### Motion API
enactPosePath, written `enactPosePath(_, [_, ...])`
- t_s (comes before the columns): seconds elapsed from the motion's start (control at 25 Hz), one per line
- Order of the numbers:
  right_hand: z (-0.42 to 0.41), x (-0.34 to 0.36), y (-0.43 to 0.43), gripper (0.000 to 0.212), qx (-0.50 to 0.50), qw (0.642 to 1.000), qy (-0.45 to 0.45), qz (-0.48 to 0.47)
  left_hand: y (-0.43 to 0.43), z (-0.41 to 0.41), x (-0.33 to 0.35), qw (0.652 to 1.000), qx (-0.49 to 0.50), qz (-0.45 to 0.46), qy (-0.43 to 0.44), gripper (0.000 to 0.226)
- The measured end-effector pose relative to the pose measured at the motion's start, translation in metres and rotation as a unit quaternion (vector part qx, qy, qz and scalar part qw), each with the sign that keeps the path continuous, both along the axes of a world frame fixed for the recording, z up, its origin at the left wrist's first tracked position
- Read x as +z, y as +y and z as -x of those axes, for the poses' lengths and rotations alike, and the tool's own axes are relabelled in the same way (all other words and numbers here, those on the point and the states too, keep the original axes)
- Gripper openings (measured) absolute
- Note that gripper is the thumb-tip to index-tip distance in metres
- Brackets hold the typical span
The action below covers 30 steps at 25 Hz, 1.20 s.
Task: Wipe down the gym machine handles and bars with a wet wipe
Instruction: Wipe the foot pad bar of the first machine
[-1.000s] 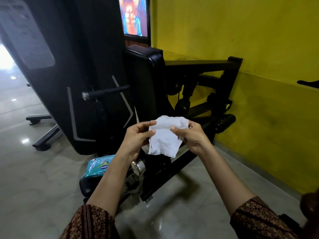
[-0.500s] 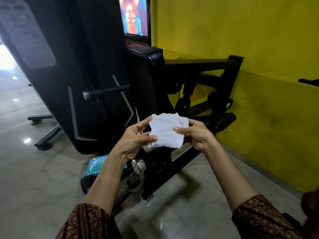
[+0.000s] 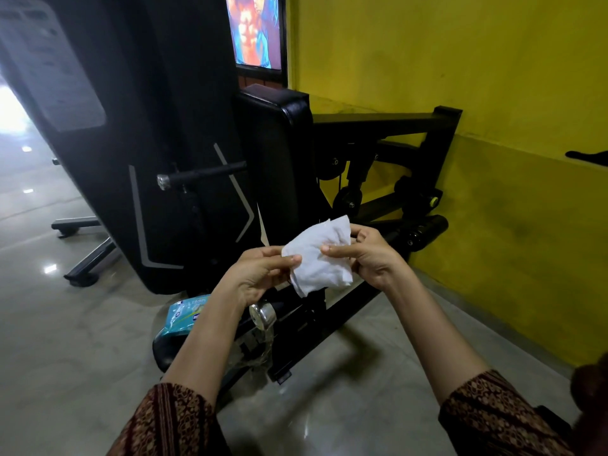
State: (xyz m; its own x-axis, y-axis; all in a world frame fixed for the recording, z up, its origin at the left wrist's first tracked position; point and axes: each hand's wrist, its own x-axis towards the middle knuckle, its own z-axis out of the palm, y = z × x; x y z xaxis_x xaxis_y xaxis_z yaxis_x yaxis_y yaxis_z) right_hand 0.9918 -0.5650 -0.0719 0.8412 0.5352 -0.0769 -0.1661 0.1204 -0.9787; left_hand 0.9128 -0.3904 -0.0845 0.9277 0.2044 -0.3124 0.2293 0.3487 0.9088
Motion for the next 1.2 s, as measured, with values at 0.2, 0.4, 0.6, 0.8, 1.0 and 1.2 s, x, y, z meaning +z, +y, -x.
enactPosePath(0.2, [-0.005, 0.002, -0.006, 0.020, 0.012, 0.996, -0.091, -0.012, 0.003, 0.002, 0.010, 0.990, 0.038, -0.113, -0.082, 0.045])
enactPosePath(0.4, [-0.013, 0.003, -0.009, 0.023, 0.058, 0.985, -0.150, -0.060, 0.002, 0.001, 0.013, 0.988, -0.021, -0.087, -0.125, 0.071])
enactPosePath(0.6, [-0.016, 0.013, -0.019, 0.028, 0.131, 0.917, -0.359, 0.111, 0.008, 0.001, 0.010, 0.989, 0.006, -0.048, -0.136, 0.048])
enactPosePath(0.8, [-0.013, 0.016, -0.013, 0.028, 0.097, 0.900, -0.398, 0.148, 0.003, 0.000, 0.010, 0.989, -0.015, -0.073, -0.131, 0.031])
enactPosePath(1.0, [-0.014, 0.011, -0.011, 0.023, 0.074, 0.932, -0.338, 0.112, 0.000, 0.001, 0.007, 0.983, -0.059, -0.071, -0.156, 0.032])
enactPosePath(1.2, [-0.013, 0.010, -0.011, 0.030, 0.090, 0.931, -0.337, 0.109, -0.002, 0.000, 0.009, 0.992, 0.003, 0.021, -0.122, 0.036])
